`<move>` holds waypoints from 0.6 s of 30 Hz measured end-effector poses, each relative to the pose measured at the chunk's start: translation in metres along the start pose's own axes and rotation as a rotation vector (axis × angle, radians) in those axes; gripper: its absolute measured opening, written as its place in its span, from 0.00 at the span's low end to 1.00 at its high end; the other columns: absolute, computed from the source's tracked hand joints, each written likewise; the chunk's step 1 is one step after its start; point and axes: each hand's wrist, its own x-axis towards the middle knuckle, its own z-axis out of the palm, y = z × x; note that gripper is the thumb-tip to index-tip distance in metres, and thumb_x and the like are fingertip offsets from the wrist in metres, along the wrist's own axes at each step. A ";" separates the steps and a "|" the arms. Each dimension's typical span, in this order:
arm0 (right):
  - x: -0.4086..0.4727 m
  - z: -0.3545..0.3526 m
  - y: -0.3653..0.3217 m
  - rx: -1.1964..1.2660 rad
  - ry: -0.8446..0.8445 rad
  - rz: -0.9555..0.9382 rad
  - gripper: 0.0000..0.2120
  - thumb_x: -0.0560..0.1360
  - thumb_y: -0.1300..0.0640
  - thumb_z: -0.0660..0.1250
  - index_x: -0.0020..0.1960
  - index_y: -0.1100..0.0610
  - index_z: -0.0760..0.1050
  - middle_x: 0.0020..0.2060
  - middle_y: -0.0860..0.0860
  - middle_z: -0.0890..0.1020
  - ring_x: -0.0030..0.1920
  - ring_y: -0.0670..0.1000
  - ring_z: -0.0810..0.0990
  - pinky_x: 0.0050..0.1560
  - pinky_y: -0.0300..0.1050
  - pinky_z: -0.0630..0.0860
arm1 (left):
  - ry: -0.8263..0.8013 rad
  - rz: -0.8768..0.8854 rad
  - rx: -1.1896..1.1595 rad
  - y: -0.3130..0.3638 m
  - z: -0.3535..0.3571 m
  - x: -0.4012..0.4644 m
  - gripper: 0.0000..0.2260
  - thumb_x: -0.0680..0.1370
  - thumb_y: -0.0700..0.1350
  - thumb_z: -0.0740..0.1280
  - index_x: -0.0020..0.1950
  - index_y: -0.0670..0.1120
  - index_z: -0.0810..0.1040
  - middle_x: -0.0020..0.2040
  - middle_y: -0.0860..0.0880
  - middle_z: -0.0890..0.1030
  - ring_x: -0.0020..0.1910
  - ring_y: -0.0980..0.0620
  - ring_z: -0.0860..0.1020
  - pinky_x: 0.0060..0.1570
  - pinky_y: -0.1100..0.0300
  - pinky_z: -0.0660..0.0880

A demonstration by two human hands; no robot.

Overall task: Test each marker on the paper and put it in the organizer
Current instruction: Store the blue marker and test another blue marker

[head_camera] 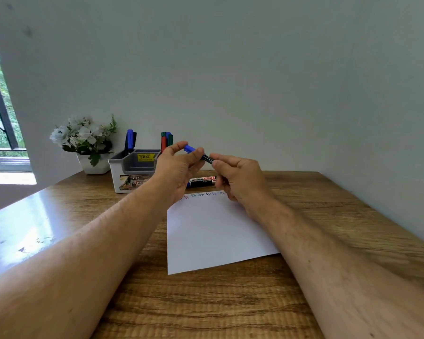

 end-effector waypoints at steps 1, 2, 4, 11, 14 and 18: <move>0.000 0.000 0.001 -0.027 -0.004 -0.010 0.07 0.80 0.58 0.68 0.53 0.49 0.83 0.23 0.51 0.77 0.19 0.45 0.64 0.20 0.34 0.60 | -0.016 -0.010 0.013 -0.001 0.001 -0.001 0.22 0.72 0.32 0.72 0.63 0.45 0.73 0.54 0.39 0.83 0.49 0.45 0.84 0.49 0.54 0.82; 0.000 0.000 0.003 -0.056 -0.002 -0.014 0.07 0.80 0.57 0.67 0.55 0.50 0.82 0.23 0.50 0.76 0.19 0.45 0.65 0.20 0.34 0.61 | -0.033 -0.020 0.027 -0.002 0.002 -0.002 0.23 0.72 0.32 0.72 0.64 0.46 0.72 0.54 0.38 0.83 0.49 0.45 0.85 0.48 0.55 0.82; 0.000 0.000 0.005 -0.129 0.006 -0.016 0.08 0.81 0.55 0.66 0.58 0.52 0.81 0.22 0.49 0.76 0.19 0.44 0.67 0.20 0.34 0.63 | -0.058 -0.034 0.052 -0.005 0.004 -0.005 0.26 0.73 0.32 0.72 0.67 0.47 0.71 0.54 0.38 0.82 0.47 0.45 0.85 0.43 0.57 0.82; 0.000 0.007 0.010 -0.262 -0.009 -0.001 0.07 0.83 0.52 0.61 0.57 0.51 0.75 0.24 0.46 0.77 0.19 0.41 0.70 0.26 0.39 0.65 | -0.103 -0.002 0.133 -0.010 0.009 -0.010 0.36 0.74 0.33 0.71 0.77 0.50 0.61 0.54 0.40 0.83 0.47 0.48 0.85 0.47 0.55 0.83; -0.001 0.008 0.010 -0.268 -0.003 0.006 0.07 0.83 0.52 0.59 0.57 0.52 0.75 0.26 0.48 0.77 0.19 0.40 0.69 0.22 0.35 0.65 | -0.106 -0.030 0.168 -0.013 0.012 -0.012 0.37 0.74 0.34 0.71 0.78 0.52 0.59 0.51 0.41 0.84 0.44 0.49 0.86 0.42 0.55 0.83; -0.001 0.007 0.010 -0.261 0.004 0.014 0.08 0.84 0.53 0.59 0.57 0.53 0.74 0.29 0.48 0.76 0.19 0.39 0.69 0.20 0.33 0.64 | -0.114 -0.040 0.155 -0.015 0.013 -0.014 0.38 0.75 0.34 0.71 0.79 0.52 0.56 0.48 0.43 0.84 0.41 0.49 0.86 0.33 0.58 0.81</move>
